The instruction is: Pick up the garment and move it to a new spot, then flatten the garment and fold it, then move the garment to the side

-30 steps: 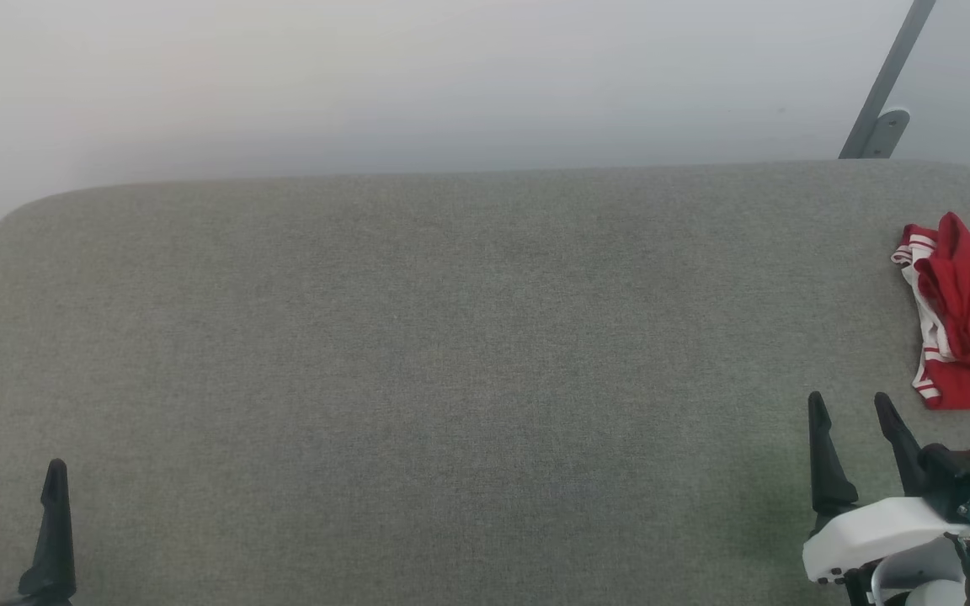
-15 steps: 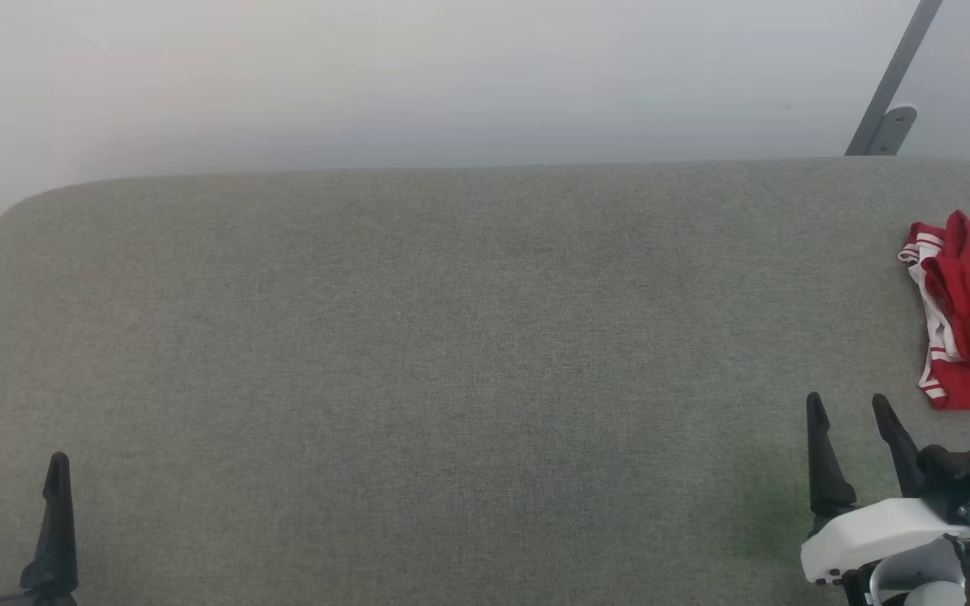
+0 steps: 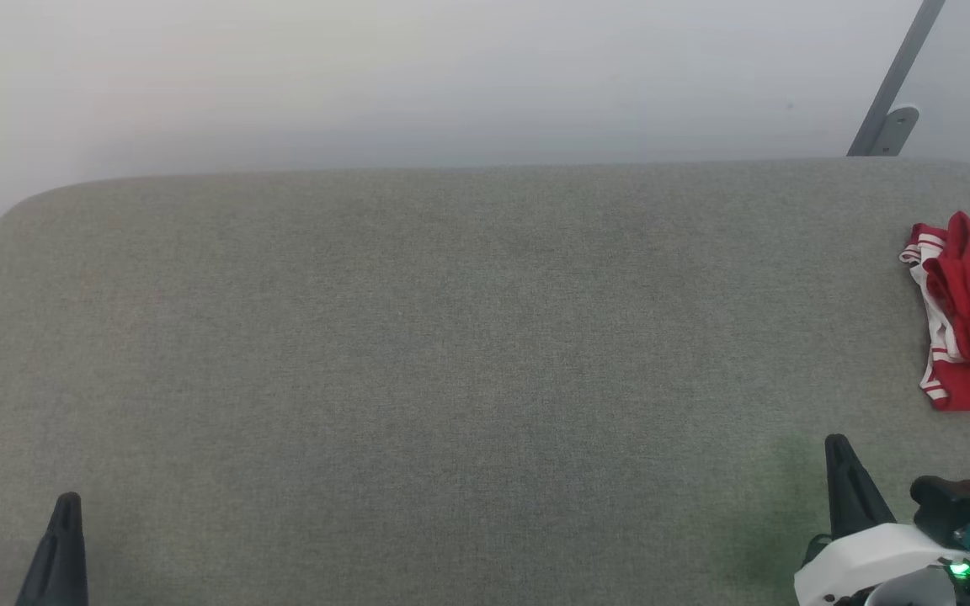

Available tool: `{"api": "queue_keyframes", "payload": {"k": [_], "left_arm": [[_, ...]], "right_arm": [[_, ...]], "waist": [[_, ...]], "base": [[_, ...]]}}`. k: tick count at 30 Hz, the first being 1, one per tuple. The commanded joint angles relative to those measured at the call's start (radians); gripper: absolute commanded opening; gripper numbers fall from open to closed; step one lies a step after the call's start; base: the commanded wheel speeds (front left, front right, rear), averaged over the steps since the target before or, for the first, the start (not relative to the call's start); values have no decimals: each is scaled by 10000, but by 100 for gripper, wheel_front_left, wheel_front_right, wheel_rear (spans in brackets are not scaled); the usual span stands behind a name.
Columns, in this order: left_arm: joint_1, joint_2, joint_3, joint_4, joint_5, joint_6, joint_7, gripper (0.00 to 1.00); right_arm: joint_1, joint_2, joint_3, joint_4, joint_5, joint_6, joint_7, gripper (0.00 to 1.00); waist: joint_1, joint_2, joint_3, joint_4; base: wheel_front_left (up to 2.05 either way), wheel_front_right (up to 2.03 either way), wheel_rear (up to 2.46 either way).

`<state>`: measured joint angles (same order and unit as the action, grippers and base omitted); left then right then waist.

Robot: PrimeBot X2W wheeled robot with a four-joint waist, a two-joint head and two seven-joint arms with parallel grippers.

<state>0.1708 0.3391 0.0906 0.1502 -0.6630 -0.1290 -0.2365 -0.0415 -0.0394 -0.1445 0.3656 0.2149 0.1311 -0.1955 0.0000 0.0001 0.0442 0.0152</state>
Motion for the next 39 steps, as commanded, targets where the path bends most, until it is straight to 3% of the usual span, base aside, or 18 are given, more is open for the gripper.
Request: {"api": "queue_keyframes", "payload": {"k": [1,39], "left_arm": [[-213,80,81,-105,-331,-1,84,0],[-1425,-1228,142,361,-4497,-11,1611,0]], "right_arm": [[-224,-42,-34,-167,439,0,111,0],[-420,-84,170,-714,6560,-2,1417,0]], "waist": [[0,-1,-5,-2],[0,-1,-134,-49]], "base": [[0,0,0],[0,0,0]]}}
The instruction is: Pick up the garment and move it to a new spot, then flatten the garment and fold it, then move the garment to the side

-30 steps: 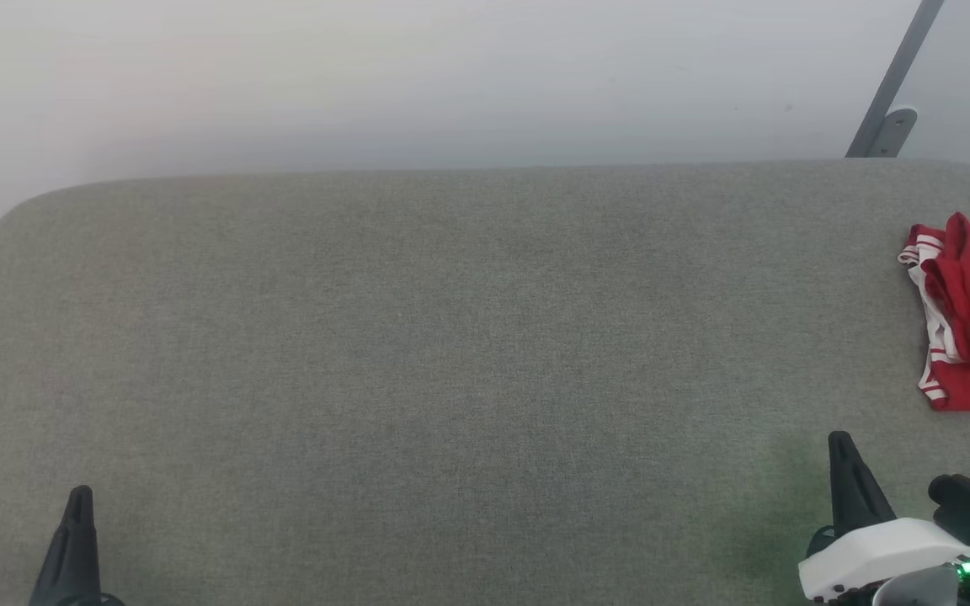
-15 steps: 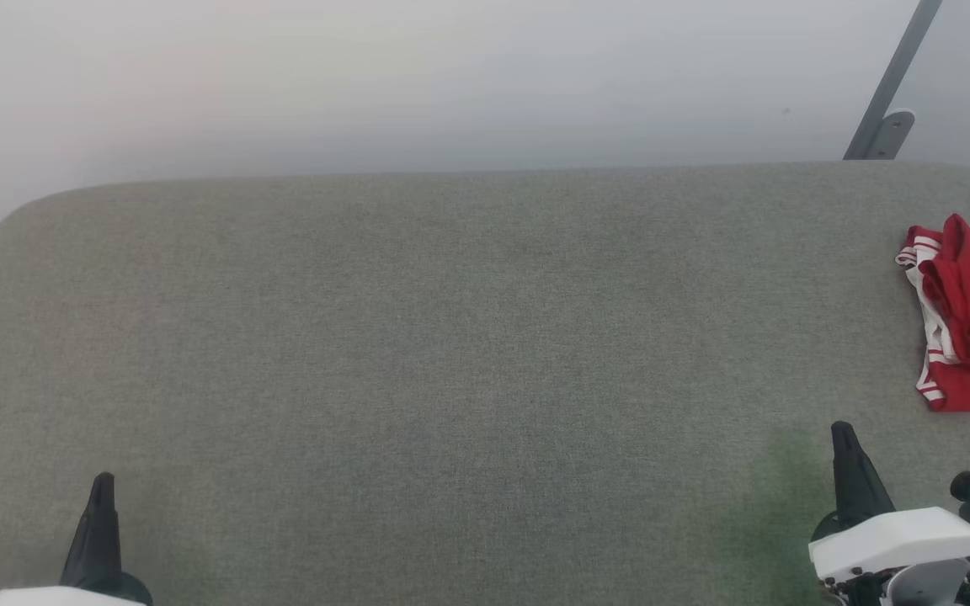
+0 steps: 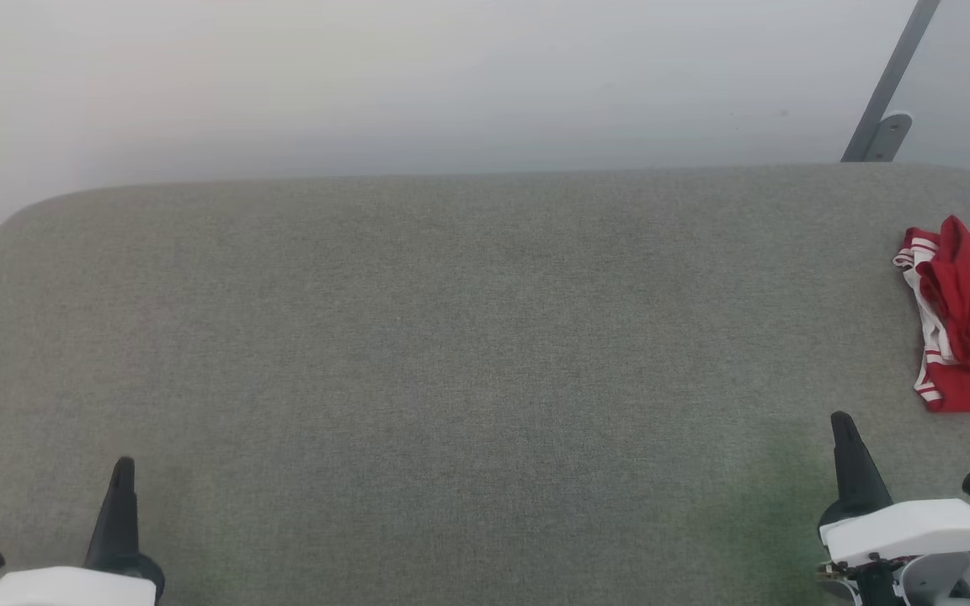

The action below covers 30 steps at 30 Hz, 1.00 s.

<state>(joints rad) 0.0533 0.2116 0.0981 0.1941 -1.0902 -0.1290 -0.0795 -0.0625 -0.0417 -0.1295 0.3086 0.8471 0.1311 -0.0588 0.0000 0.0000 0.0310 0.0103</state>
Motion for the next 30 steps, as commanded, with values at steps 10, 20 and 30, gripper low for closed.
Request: {"api": "queue_keyframes", "payload": {"k": [10,20,30], "left_arm": [[-465,-197,82,4,-964,-13,329,0],[-677,-444,98,97,-1735,-15,618,0],[-881,-673,112,181,-2438,-18,885,0]], "right_arm": [[-252,-69,42,-225,1354,-3,308,0],[-314,-76,64,-312,2480,-3,565,0],[-358,-81,83,-388,3514,-4,801,0]], "waist": [[0,0,-33,-12],[0,0,-67,-25],[0,0,-101,-37]], "base": [[0,0,0],[0,0,0],[0,0,0]]}}
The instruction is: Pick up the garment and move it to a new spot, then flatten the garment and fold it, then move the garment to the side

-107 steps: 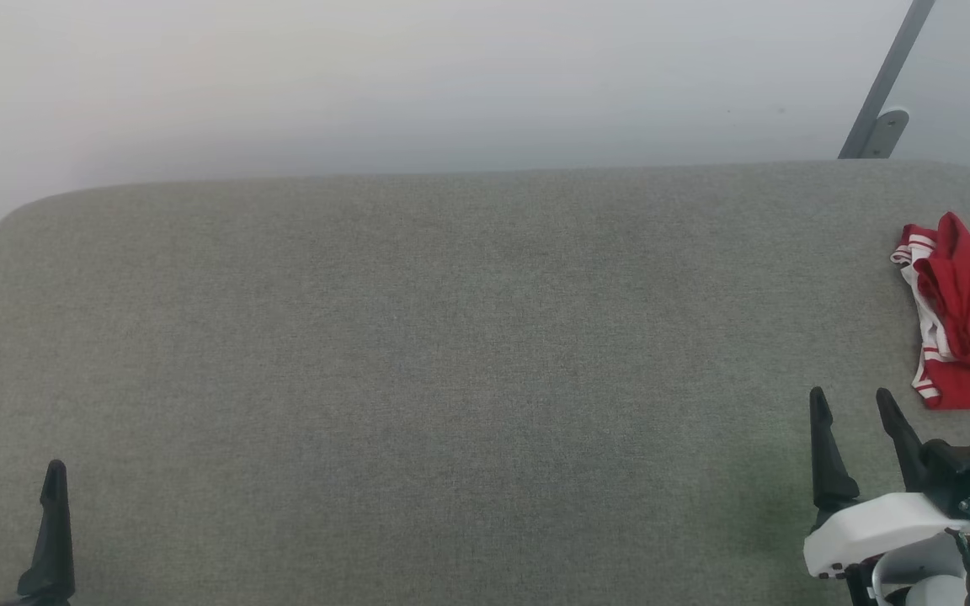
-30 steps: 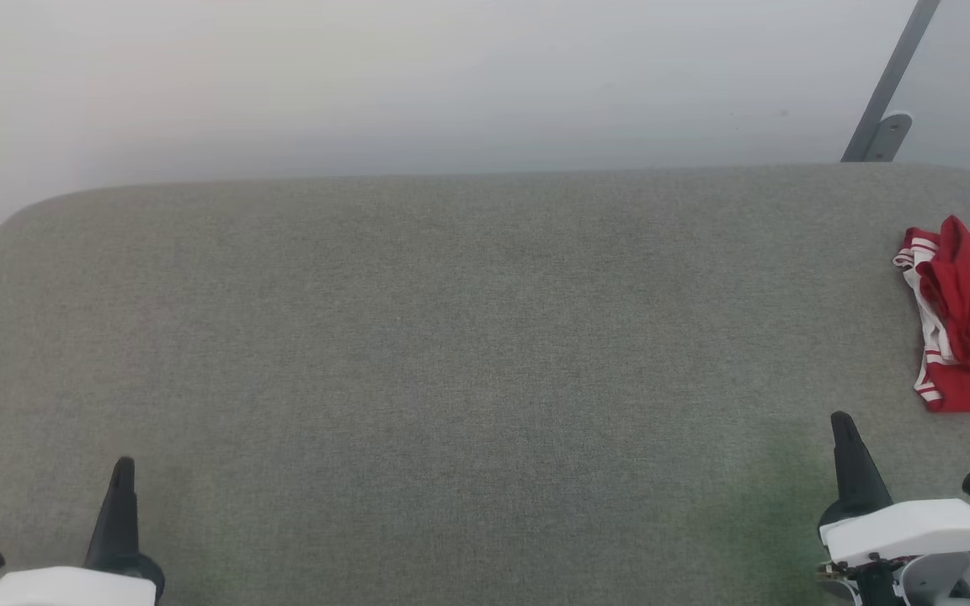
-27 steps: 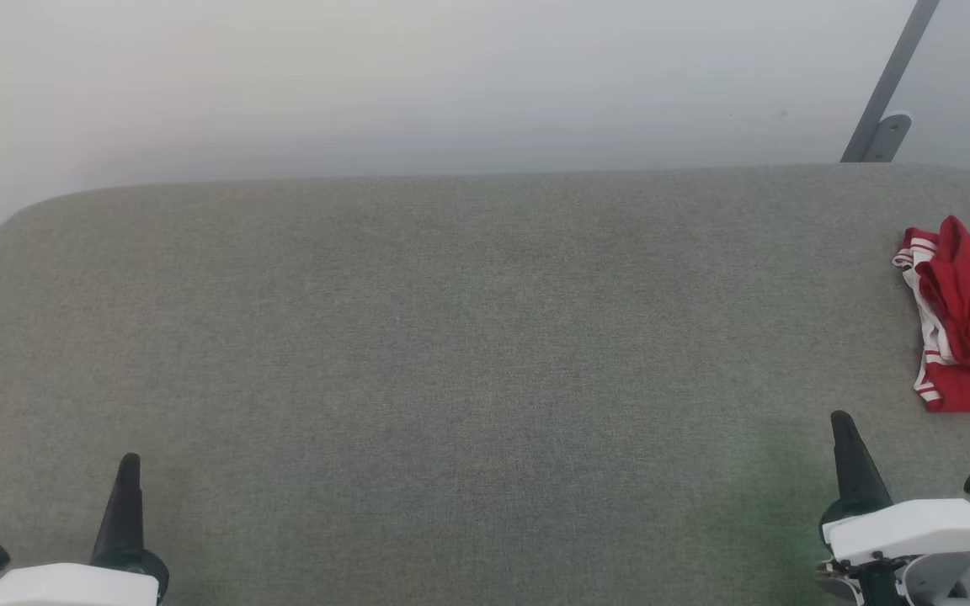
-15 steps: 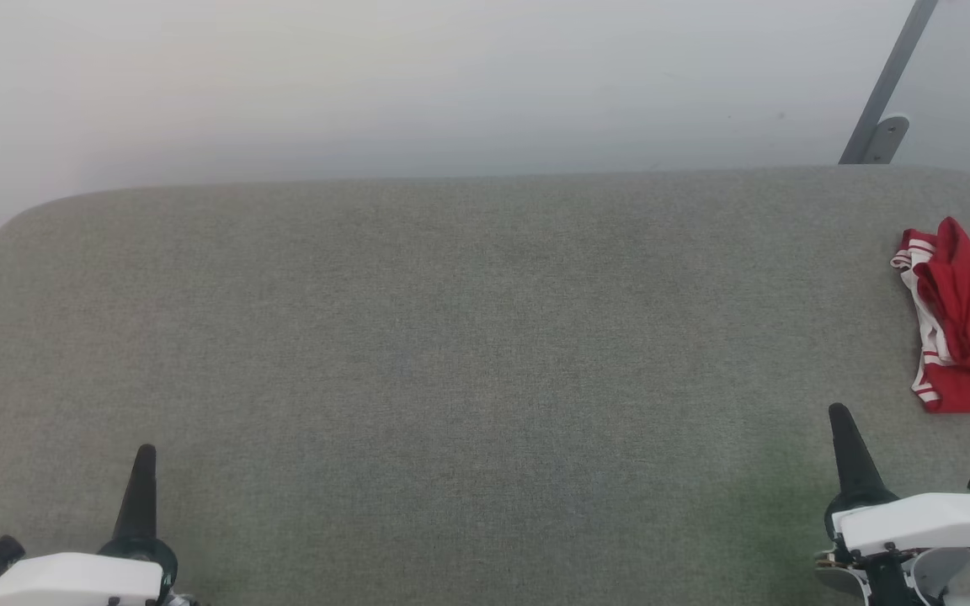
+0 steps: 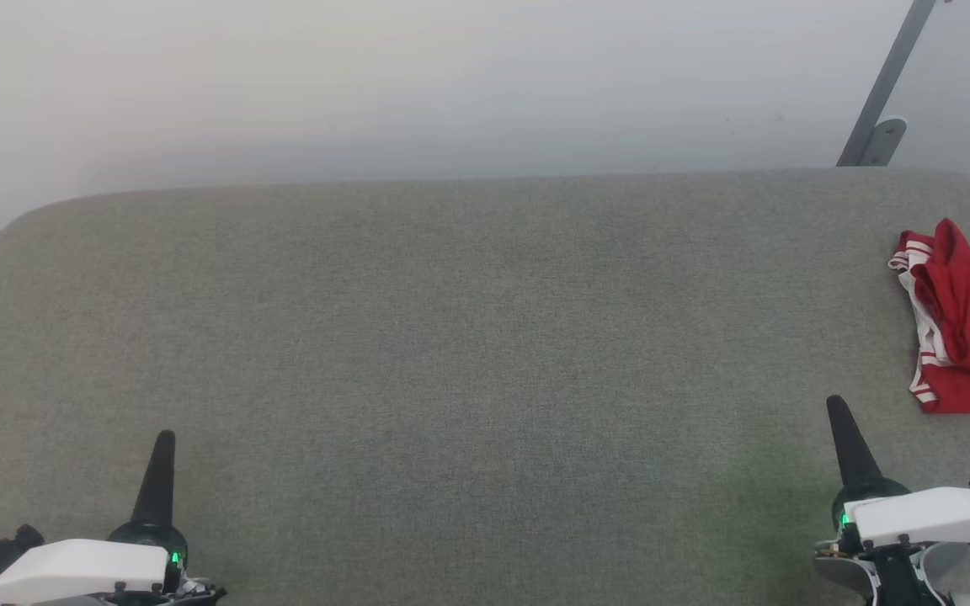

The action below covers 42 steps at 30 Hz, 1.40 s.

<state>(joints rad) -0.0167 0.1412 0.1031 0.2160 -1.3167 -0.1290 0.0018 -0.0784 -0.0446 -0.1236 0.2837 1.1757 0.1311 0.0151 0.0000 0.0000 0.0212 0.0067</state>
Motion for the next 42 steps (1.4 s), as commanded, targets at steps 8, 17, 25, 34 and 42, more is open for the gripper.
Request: {"api": "queue_keyframes", "payload": {"k": [8,17,25,34,42], "left_arm": [[-343,-169,75,33,-753,-20,284,0],[-513,-334,85,93,-1283,-23,498,0],[-635,-479,90,140,-1660,-24,640,0],[-744,-628,97,202,-2172,-27,822,0],[-878,-767,104,247,-2534,-29,977,0]], "right_arm": [[-232,-57,41,-190,1074,-3,264,0],[-249,-62,52,-246,1866,-4,446,0],[-277,-65,63,-286,2440,-4,580,0],[-316,-69,78,-338,3146,-4,736,0],[-335,-71,87,-378,3718,-5,866,0]], "waist": [[0,0,-33,-13],[0,0,-64,-24],[0,0,-88,-33],[0,0,-118,-44],[0,0,-145,-54]], "base": [[0,0,0],[0,0,0],[0,0,0],[0,0,0],[0,0,0]]}}
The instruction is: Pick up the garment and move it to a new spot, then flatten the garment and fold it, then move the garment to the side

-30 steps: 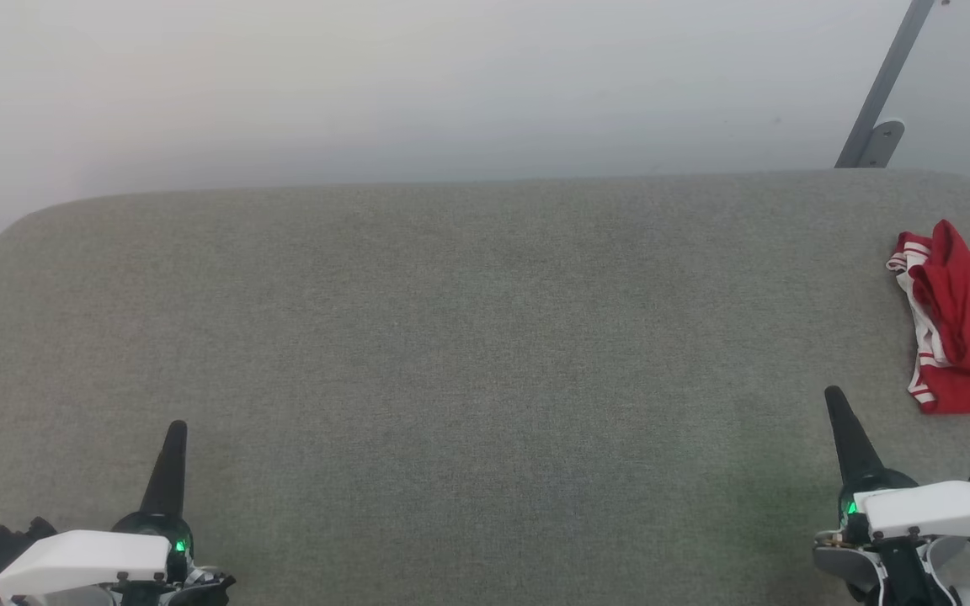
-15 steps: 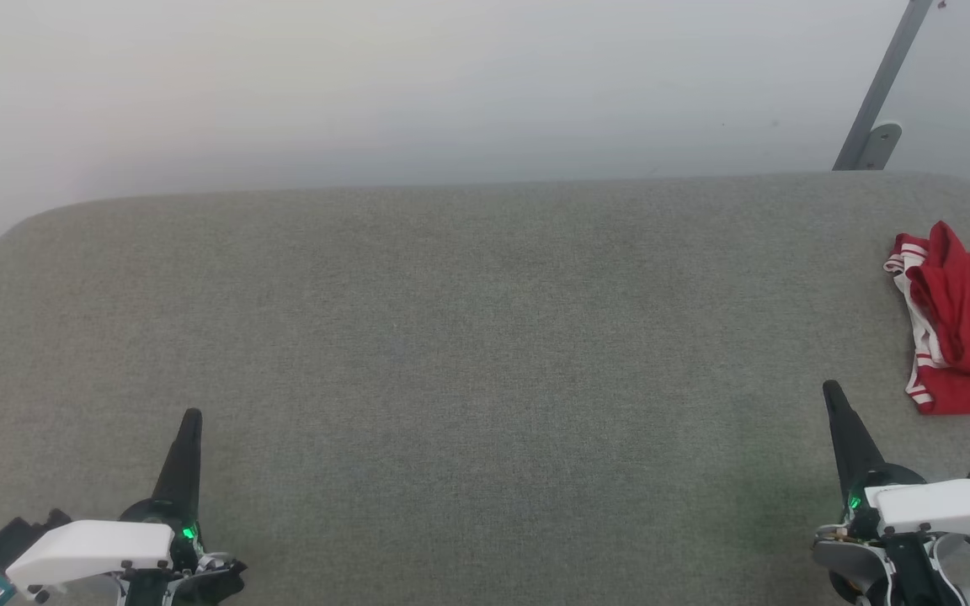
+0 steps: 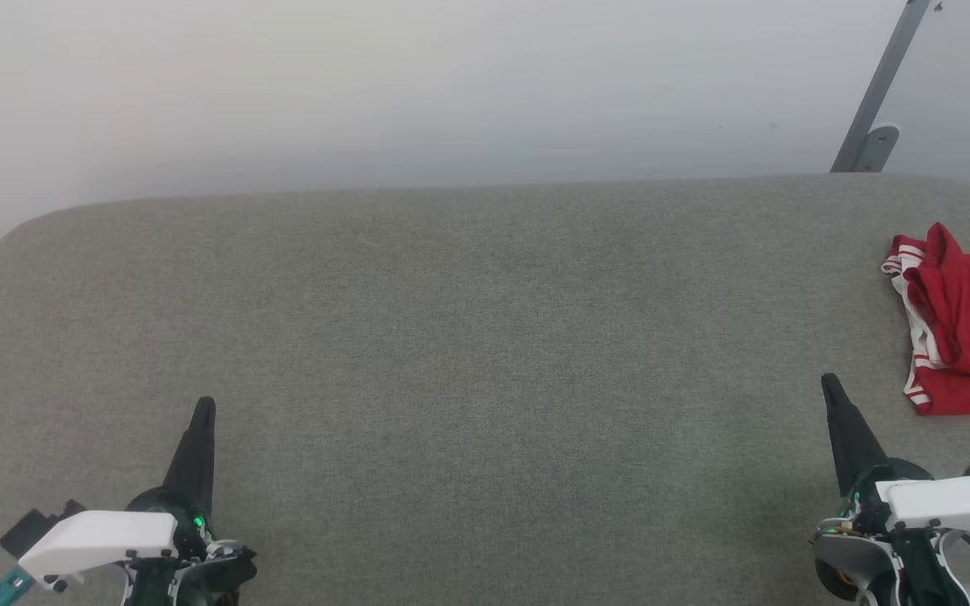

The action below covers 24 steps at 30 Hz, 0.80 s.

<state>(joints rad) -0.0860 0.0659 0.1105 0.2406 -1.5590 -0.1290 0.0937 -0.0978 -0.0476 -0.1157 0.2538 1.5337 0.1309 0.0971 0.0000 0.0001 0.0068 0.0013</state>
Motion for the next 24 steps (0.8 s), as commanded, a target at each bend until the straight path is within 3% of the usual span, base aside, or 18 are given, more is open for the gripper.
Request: {"api": "queue_keyframes", "payload": {"k": [1,10,24], "left_arm": [[-190,-30,30,7,-160,-29,68,0],[-303,-172,40,57,-560,-31,237,0],[-297,-160,41,55,-555,-32,230,0]], "right_arm": [[-145,-40,11,-84,211,-3,63,0],[-149,-40,19,-112,818,-3,207,0],[-150,-38,17,-103,810,-3,200,0]], "waist": [[0,-1,-4,-1],[0,-1,-35,-13],[0,-1,-37,-13]], "base": [[0,0,0],[0,0,0],[0,0,0]]}}
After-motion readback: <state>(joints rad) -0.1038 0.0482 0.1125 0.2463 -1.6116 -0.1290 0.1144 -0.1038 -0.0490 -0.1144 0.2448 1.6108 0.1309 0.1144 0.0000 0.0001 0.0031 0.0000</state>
